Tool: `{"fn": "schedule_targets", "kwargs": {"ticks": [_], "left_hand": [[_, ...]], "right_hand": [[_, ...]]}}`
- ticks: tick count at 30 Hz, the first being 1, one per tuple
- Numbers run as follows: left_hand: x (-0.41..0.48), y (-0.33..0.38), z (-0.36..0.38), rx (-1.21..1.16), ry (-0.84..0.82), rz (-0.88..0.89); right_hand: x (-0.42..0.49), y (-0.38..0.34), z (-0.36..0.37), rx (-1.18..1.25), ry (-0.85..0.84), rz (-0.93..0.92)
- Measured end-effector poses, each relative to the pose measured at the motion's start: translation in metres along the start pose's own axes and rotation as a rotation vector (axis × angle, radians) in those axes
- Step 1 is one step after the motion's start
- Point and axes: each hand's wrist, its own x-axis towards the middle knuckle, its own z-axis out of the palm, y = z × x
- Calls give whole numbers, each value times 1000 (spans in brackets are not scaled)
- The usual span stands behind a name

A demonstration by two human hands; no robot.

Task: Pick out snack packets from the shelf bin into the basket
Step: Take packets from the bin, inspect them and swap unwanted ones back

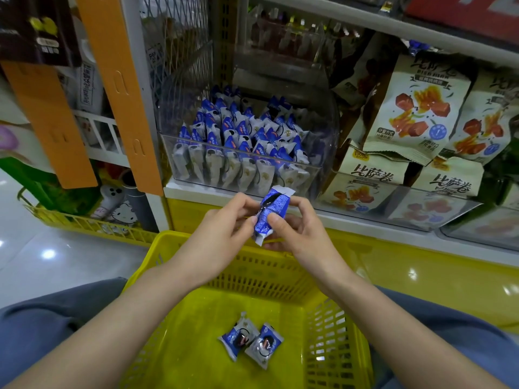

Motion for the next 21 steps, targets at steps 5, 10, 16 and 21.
{"fn": "schedule_targets", "kwargs": {"ticks": [5, 10, 16, 21], "left_hand": [[-8, 5, 3, 378, 129, 88], [-7, 5, 4, 479, 170, 120], [-3, 1, 0, 501, 156, 134], [2, -3, 4, 237, 138, -13]], "right_hand": [[1, 7, 3, -120, -29, -62], [2, 10, 6, -194, -57, -127], [0, 17, 6, -354, -84, -142], [1, 19, 6, -409, -13, -194]]}}
